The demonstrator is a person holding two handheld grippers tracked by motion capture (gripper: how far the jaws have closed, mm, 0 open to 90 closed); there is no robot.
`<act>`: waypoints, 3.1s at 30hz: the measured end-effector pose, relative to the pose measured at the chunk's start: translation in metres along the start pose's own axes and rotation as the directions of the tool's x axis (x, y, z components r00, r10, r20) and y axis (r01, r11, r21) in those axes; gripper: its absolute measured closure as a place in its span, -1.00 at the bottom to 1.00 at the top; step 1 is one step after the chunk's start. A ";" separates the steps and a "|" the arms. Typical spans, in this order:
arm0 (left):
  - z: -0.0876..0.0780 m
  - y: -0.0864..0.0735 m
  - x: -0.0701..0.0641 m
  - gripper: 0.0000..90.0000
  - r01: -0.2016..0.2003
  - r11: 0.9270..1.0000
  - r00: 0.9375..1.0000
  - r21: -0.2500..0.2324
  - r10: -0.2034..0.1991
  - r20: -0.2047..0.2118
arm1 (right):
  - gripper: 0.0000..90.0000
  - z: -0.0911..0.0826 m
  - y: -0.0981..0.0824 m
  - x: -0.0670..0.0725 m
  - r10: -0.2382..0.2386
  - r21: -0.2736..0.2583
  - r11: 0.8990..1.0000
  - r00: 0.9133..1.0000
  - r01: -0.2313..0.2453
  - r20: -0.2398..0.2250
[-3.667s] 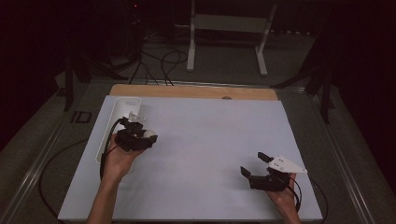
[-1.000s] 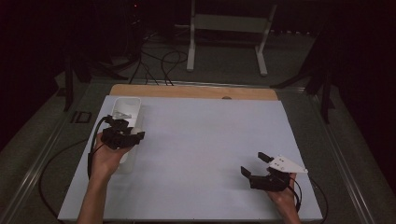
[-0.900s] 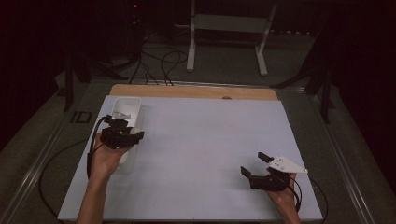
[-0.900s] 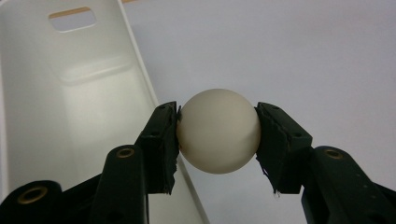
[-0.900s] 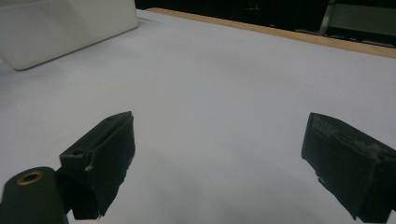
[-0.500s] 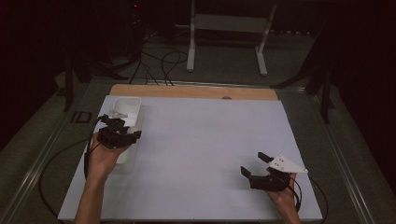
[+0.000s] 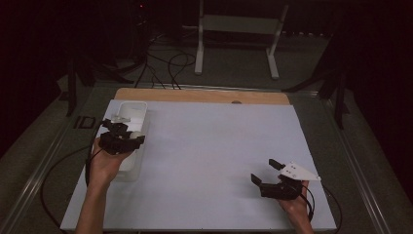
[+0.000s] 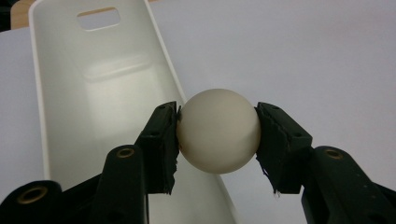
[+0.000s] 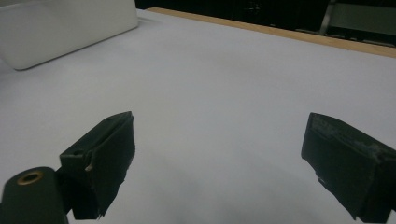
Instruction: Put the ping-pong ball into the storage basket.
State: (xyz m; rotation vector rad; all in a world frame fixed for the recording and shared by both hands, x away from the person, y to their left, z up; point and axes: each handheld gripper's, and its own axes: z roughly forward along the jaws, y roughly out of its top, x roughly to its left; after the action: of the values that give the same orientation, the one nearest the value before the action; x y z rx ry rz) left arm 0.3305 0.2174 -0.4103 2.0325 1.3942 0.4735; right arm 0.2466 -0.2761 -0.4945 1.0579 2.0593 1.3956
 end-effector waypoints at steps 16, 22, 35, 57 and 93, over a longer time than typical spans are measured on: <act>-0.004 0.000 0.005 0.14 -0.035 0.999 0.999 -0.029 0.035 0.003 | -0.79 -0.001 0.000 0.000 -0.002 0.000 1.000 1.000 0.002 0.001; -0.004 -0.001 0.007 0.14 -0.041 0.999 0.999 -0.028 0.041 0.001 | -0.79 -0.001 0.000 0.000 -0.003 0.003 1.000 1.000 0.003 0.002; -0.006 -0.002 0.014 0.14 -0.047 0.998 0.999 -0.038 0.048 0.020 | -0.79 -0.001 0.000 0.000 -0.003 0.001 1.000 1.000 0.003 0.004; -0.008 -0.006 0.022 0.14 -0.063 0.997 0.998 -0.037 0.064 0.012 | -0.79 0.000 0.000 -0.001 0.000 0.000 1.000 1.000 0.000 0.001; -0.013 -0.012 0.038 0.13 -0.037 0.999 0.999 -0.020 0.036 -0.021 | -0.79 -0.001 0.000 -0.001 0.004 -0.004 1.000 1.000 -0.004 0.002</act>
State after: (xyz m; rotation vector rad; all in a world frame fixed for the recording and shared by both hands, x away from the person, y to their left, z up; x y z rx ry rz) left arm 0.3288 0.2588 -0.4105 2.0452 1.3607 0.5237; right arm 0.2465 -0.2778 -0.4940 1.0628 2.0532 1.3989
